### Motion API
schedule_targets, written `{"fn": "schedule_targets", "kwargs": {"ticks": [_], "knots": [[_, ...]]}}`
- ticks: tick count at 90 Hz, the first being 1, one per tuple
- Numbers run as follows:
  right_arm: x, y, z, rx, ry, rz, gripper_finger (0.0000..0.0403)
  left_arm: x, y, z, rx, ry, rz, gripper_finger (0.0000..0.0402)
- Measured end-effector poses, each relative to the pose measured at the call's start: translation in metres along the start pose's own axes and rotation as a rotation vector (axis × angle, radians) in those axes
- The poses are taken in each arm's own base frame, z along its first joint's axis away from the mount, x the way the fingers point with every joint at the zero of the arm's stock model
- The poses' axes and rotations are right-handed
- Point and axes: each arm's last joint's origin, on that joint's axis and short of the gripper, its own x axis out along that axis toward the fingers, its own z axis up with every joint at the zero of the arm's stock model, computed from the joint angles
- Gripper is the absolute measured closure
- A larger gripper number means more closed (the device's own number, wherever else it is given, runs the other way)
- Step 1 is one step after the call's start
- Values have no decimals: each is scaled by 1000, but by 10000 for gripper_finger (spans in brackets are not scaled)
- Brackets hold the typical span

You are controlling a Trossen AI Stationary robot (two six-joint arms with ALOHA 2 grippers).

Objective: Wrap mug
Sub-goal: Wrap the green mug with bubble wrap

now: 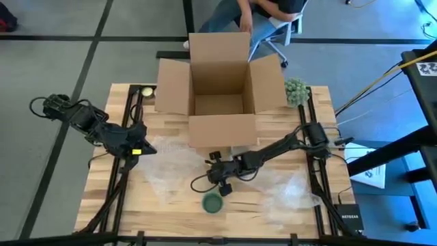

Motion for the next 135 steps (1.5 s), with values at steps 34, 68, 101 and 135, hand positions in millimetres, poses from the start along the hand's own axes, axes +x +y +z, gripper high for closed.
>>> {"fn": "schedule_targets", "kwargs": {"ticks": [34, 68, 101, 135], "knots": [[24, -5, -10, -62, -1, 46, 402, 0, 0, 0, 18, -1, 0, 402], [-6, -6, -18, -57, 245, 50, 402, -1, -5, -5, -35, 109, -119, 402], [-39, -11, -30, -4, 485, -54, 402, 0, -27, -21, -2, 274, -253, 402], [-39, -12, -26, 35, 453, -91, 402, 37, -72, -50, -8, 488, -175, 402]]}}
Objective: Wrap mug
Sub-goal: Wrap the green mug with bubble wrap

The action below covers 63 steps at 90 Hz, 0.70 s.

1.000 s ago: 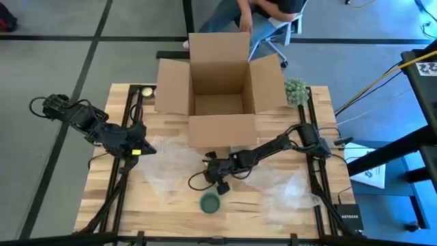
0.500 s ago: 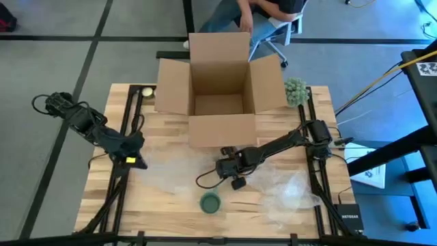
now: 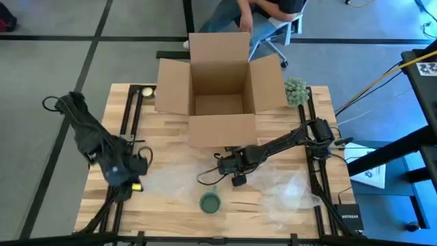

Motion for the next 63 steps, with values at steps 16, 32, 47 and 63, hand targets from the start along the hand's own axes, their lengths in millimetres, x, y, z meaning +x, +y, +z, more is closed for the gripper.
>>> {"fn": "schedule_targets", "kwargs": {"ticks": [16, 32, 47, 63], "knots": [[-6, 0, 16, 31, -170, 58, 402, 7, -13, -6, 31, -53, -8, 402], [-5, 2, 31, 45, -328, 135, 402, 5, -22, -14, 66, -128, -31, 402], [21, 7, 27, 35, -274, 144, 402, 6, -25, -18, 66, -143, -22, 402], [32, 2, 17, 53, -147, 27, 402, 12, -32, -21, 65, -141, -40, 402]]}}
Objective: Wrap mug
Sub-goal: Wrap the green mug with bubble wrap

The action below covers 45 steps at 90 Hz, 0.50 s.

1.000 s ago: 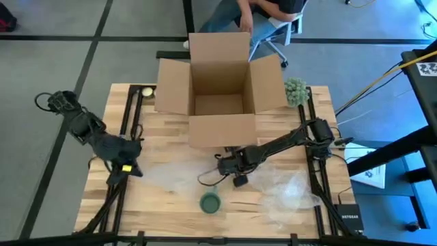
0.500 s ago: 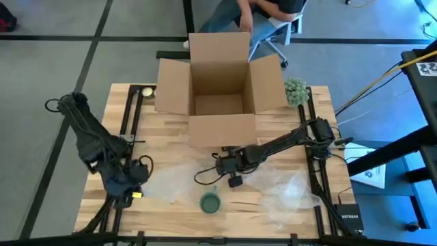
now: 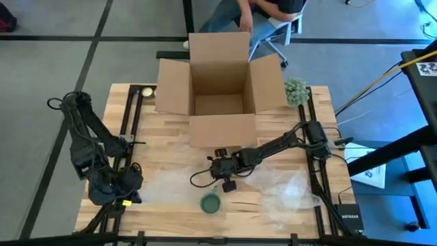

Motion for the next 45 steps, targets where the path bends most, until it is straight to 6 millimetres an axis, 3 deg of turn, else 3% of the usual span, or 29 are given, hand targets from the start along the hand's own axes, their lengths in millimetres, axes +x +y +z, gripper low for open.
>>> {"fn": "schedule_targets", "kwargs": {"ticks": [14, 26, 45], "knots": [[-4, -19, -10, 39, 101, -200, 402, 18, -12, -3, 12, 17, -17, 402], [-5, -30, -13, 67, 126, -210, 402, 39, -21, -5, -4, 43, -8, 402], [-5, -29, -12, 67, 115, -197, 402, 73, -26, -13, -137, 121, 62, 401]]}}
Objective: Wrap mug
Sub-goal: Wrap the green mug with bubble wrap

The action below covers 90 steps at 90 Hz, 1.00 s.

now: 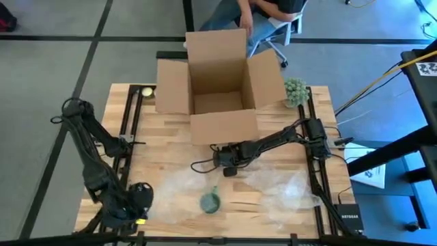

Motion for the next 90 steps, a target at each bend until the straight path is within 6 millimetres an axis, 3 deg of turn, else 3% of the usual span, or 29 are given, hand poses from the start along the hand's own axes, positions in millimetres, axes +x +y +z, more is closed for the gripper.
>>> {"fn": "schedule_targets", "kwargs": {"ticks": [23, 37, 50, 68, 76, 90], "knots": [[0, 0, 2, 23, -18, 9, 402, 22, -12, 0, -119, -6, -52, 353], [0, 1, 2, 28, -21, 15, 402, 27, -19, -4, -181, 108, -111, 303], [0, 1, 2, 28, -21, 17, 402, 7, -30, -1, -220, 117, -288, 275], [0, 1, 2, 28, -22, 20, 402, -41, -41, -4, -145, -204, -368, 270], [-1, 1, 2, 28, -23, 34, 402, -41, -38, -11, -92, -274, -309, 270], [-1, 2, 3, 29, -25, 42, 402, -20, -24, -14, -177, -203, -192, 269]]}}
